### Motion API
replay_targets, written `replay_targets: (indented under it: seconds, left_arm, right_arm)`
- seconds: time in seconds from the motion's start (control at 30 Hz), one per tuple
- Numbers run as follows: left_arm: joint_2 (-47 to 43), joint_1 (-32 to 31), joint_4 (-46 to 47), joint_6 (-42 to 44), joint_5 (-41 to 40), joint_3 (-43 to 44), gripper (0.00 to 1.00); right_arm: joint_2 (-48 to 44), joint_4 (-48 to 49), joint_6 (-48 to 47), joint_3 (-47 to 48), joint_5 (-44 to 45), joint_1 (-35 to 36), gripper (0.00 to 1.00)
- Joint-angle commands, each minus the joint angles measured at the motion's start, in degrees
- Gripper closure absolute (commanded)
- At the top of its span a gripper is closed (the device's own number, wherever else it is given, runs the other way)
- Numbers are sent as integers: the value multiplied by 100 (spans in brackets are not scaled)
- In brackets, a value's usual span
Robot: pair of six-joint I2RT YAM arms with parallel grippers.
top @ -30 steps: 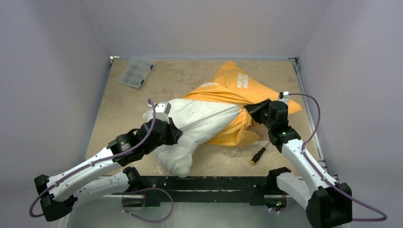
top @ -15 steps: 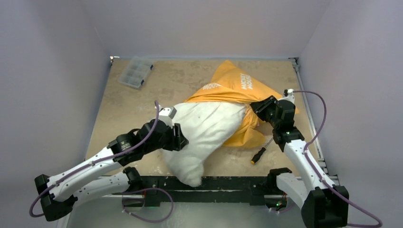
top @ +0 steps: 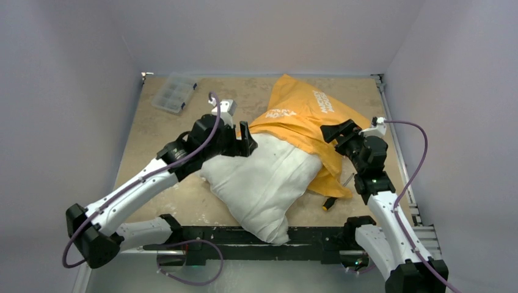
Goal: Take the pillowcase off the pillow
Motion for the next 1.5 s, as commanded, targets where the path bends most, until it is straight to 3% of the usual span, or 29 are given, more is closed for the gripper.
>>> replay_targets:
  seconds: [0.0,0.23,0.43,0.57,0.67,0.8,0.9,1.2,1.47]
  left_arm:
    - [598,1081,662,374,643,49,22]
    - [1081,1852,1548,252,1843,-619,22]
    - [1289,1898,2349,-113,2926,-1361,22]
    - [1239,1893,2486,-177,3272,-1705,27]
    - [1147,1893,2551,-230,3342,-1901,42]
    - [1069,1893,2488,-176,3333,-1949,71]
    - [1024,1890,2437,-125,3362,-1928,99]
    - [781,1868,2161,23,3018,-1878,100]
    - [838,1840,2141,44,2937,-1900,100]
  right_arm:
    - [-77,213,-167,153,-110,6,7]
    - [228,79,-496,582,8,367,1]
    - [1064,-24,-337,1174,851,1586,1]
    - [1764,-461,-499,1831,1483,2001,1]
    - [2237,-739,-804,2384,1720,2229,1]
    - [2782,-1004,-1284,2987,1827,2490,1]
    - [3162,-1270,-1468,3356,2100,2793,1]
    - [4526,-2183,-1719,4454,2963,3673,1]
    - [5423,-2549,-1722,4755,3445,4191,1]
